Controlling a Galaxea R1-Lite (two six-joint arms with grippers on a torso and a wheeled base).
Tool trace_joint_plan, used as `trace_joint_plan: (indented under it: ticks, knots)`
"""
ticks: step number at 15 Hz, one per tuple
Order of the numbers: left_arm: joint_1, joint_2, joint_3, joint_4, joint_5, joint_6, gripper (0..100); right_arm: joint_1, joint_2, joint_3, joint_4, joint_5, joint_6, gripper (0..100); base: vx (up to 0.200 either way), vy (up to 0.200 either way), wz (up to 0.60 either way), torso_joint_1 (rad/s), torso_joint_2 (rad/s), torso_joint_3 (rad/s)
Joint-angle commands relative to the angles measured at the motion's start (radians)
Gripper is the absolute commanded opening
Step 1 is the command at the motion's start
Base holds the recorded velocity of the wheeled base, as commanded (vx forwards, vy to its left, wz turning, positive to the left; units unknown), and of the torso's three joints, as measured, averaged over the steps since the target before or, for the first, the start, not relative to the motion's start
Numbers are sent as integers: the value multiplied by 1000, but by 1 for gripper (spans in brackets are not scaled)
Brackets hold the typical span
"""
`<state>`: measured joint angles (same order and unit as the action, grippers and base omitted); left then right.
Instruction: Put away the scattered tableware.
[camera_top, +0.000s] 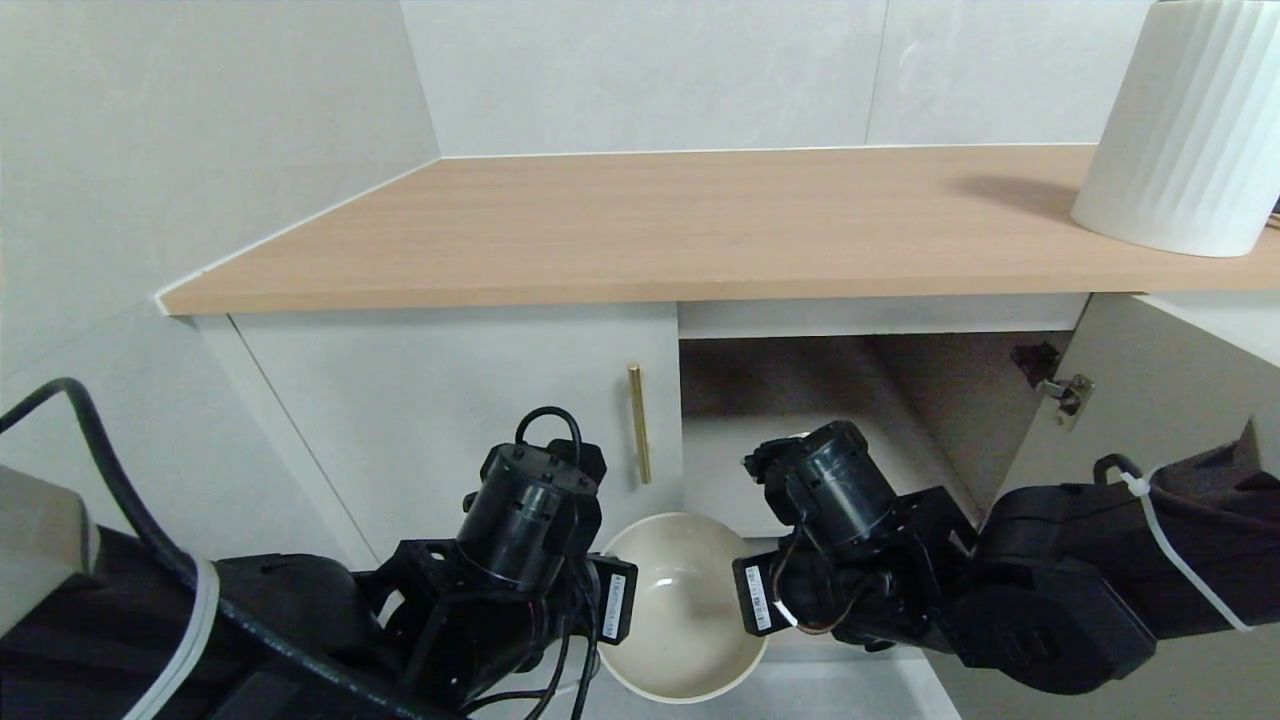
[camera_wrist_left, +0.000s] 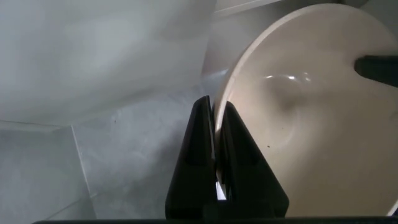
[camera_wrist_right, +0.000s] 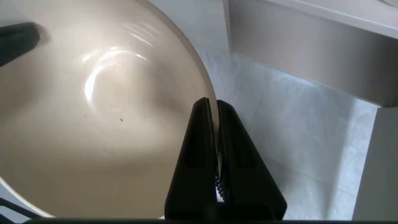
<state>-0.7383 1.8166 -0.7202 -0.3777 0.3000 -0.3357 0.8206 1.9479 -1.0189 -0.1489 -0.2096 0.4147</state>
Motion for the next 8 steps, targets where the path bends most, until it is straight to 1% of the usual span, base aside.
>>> trace_joint_plan:
  ticks: [1, 4, 5, 8]
  knots:
    - [0, -3, 1, 3, 4, 0, 0, 0, 2, 2, 5, -7, -1, 0, 0, 0, 0, 0, 0, 0]
    - [0, -2, 7, 5, 4, 1, 0, 0, 5, 2, 6, -8, -1, 0, 0, 0, 0, 0, 0, 0]
    - [0, -2, 7, 5, 4, 1, 100, 0, 6, 3, 6, -8, -1, 0, 0, 0, 0, 0, 0, 0]
    - [0, -16, 5, 3, 5, 0, 100, -1, 11, -3, 6, -28, 18, 0, 0, 0, 0, 0, 0, 0]
